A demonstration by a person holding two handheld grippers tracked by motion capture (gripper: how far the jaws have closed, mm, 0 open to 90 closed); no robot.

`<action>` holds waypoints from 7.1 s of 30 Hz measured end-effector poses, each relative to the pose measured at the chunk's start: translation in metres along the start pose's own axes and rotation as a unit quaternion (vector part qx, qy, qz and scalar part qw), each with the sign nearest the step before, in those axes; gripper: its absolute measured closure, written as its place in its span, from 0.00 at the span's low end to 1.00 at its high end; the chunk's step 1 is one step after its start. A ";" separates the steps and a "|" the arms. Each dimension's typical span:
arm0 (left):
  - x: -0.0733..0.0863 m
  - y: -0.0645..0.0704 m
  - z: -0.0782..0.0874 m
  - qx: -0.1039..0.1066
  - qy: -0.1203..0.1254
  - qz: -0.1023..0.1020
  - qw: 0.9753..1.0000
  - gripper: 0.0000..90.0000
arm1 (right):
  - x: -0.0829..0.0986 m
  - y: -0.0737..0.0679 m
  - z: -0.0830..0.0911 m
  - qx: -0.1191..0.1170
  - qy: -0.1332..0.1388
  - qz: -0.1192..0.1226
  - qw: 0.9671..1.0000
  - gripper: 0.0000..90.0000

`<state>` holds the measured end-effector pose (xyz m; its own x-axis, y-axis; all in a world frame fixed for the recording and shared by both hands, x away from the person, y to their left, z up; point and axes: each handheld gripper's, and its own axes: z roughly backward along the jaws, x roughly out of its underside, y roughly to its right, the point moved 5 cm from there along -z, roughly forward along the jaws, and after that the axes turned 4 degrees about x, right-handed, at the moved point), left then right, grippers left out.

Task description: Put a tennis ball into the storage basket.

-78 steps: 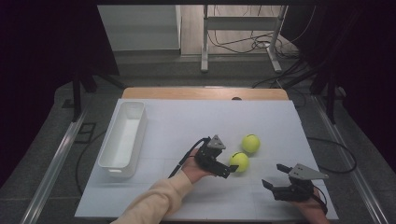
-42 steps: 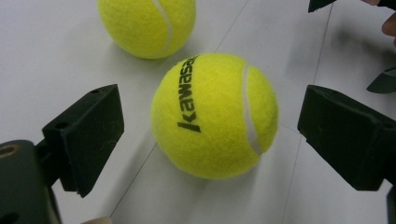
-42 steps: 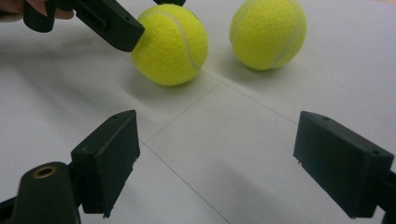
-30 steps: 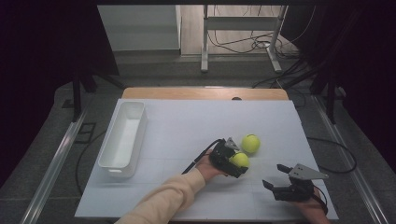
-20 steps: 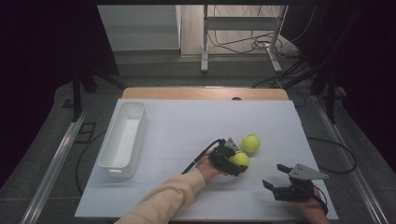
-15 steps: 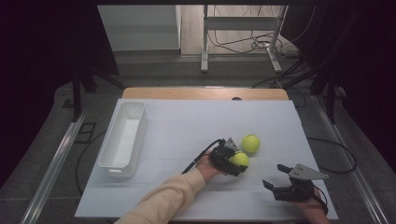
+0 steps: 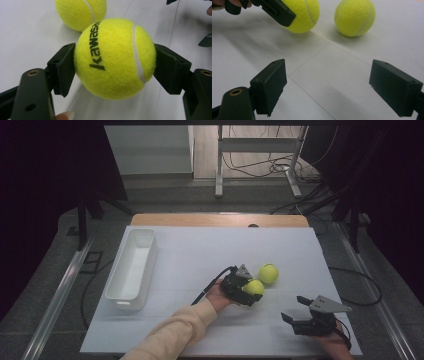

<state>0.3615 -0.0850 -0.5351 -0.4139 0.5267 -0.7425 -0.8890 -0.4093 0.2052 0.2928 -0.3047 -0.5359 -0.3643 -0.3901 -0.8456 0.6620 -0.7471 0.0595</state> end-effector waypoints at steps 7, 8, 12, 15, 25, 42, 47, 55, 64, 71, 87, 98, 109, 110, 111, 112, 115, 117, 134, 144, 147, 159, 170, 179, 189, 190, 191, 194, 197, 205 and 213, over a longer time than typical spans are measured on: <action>-0.003 0.000 0.009 -0.006 0.014 -0.001 1.000 0.28 | 0.000 0.000 0.000 0.000 0.001 0.000 1.000 0.16; -0.003 -0.001 0.010 -0.006 0.015 -0.002 1.000 0.28 | 0.000 0.000 0.000 0.000 0.001 0.000 1.000 0.16; -0.004 -0.001 0.014 -0.008 0.021 -0.001 1.000 0.28 | 0.000 0.000 0.000 0.000 0.001 0.001 1.000 0.16; -0.005 -0.001 0.016 -0.009 0.024 0.001 1.000 0.28 | 0.000 0.000 0.000 0.000 0.001 0.001 1.000 0.16; -0.007 -0.003 0.027 -0.013 0.035 -0.001 0.999 0.28 | 0.000 0.000 0.000 0.001 0.000 0.003 1.000 0.16; -0.012 -0.006 0.042 -0.018 0.056 0.004 0.998 0.28 | 0.000 0.000 0.001 0.001 0.001 0.002 1.000 0.16; -0.013 -0.007 0.046 -0.020 0.059 0.003 0.998 0.28 | 0.000 0.000 0.001 0.001 0.001 0.003 1.000 0.16; -0.015 -0.008 0.052 -0.022 0.067 0.004 0.997 0.28 | 0.000 0.000 0.001 0.001 0.000 0.003 1.000 0.16; -0.017 -0.010 0.058 -0.026 0.074 0.003 0.997 0.28 | 0.000 0.000 0.001 0.001 0.000 0.004 1.000 0.16; -0.018 -0.011 0.062 -0.029 0.077 0.001 0.997 0.28 | 0.000 -0.001 0.001 0.001 0.001 0.004 1.000 0.16; -0.021 -0.018 0.080 -0.040 0.097 0.007 0.994 0.28 | 0.000 -0.001 0.001 0.001 0.001 0.005 1.000 0.17; -0.021 -0.026 0.096 -0.044 0.109 0.014 0.993 0.28 | 0.001 -0.001 0.001 0.003 0.000 0.006 1.000 0.17; -0.021 -0.034 0.111 -0.056 0.122 0.022 0.991 0.28 | 0.000 -0.001 0.001 0.003 0.000 0.006 1.000 0.17; -0.021 -0.034 0.111 -0.056 0.122 0.022 0.991 0.28 | 0.000 -0.001 0.001 0.003 0.000 0.006 1.000 0.17; -0.021 -0.035 0.112 -0.057 0.124 0.022 0.990 0.28 | 0.001 -0.001 0.001 0.003 0.000 0.006 1.000 0.17; -0.021 -0.035 0.114 -0.058 0.126 0.023 0.990 0.28 | 0.001 -0.001 0.001 0.003 0.000 0.006 1.000 0.17; -0.021 -0.037 0.119 -0.060 0.130 0.026 0.989 0.28 | 0.001 -0.001 0.001 0.003 0.000 0.006 1.000 0.17; -0.021 -0.039 0.122 -0.063 0.133 0.027 0.989 0.28 | 0.001 -0.001 0.001 0.004 0.000 0.006 1.000 0.17; -0.018 -0.051 0.139 -0.078 0.145 0.040 0.985 0.28 | 0.001 -0.001 0.001 0.003 -0.001 0.006 1.000 0.17; -0.016 -0.057 0.150 -0.087 0.155 0.050 0.983 0.28 | 0.001 -0.001 0.001 0.004 -0.001 0.007 1.000 0.17; -0.016 -0.059 0.153 -0.090 0.157 0.052 0.982 0.28 | 0.001 -0.001 0.001 0.003 -0.002 0.007 1.000 0.17; -0.013 -0.066 0.164 -0.100 0.167 0.061 0.979 0.28 | 0.001 -0.001 0.001 0.004 -0.002 0.007 1.000 0.17; -0.011 -0.071 0.170 -0.109 0.172 0.065 0.977 0.28 | 0.001 -0.001 0.001 0.003 -0.003 0.007 1.000 0.17; -0.010 -0.074 0.173 -0.114 0.174 0.070 0.976 0.28 | 0.001 -0.001 0.001 0.003 -0.003 0.008 1.000 0.17; -0.008 -0.078 0.178 -0.118 0.179 0.075 0.974 0.28 | 0.001 -0.001 0.002 0.004 -0.003 0.007 1.000 0.17; -0.008 -0.078 0.178 -0.119 0.180 0.076 0.973 0.28 | 0.001 -0.001 0.002 0.004 -0.003 0.007 1.000 0.17; -0.008 -0.079 0.179 -0.120 0.180 0.077 0.973 0.28 | 0.001 -0.001 0.002 0.004 -0.003 0.007 1.000 0.17; -0.007 -0.080 0.180 -0.121 0.181 0.078 0.973 0.28 | 0.001 -0.001 0.002 0.004 -0.003 0.007 1.000 0.17; -0.007 -0.081 0.182 -0.123 0.183 0.080 0.972 0.28 | 0.001 -0.001 0.002 0.004 -0.003 0.008 1.000 0.17; -0.005 -0.084 0.186 -0.127 0.188 0.086 0.970 0.28 | 0.001 -0.001 0.002 0.004 -0.003 0.008 1.000 0.17; -0.003 -0.089 0.191 -0.133 0.193 0.093 0.968 0.28 | 0.002 -0.001 0.002 0.004 -0.004 0.009 1.000 0.17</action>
<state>0.4038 0.0923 -0.4295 -0.4131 0.1291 -0.9015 -0.7022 -0.6755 0.2250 0.2905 -0.3054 -0.5364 -0.3577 -0.4071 -0.8404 0.6629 -0.7446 0.0784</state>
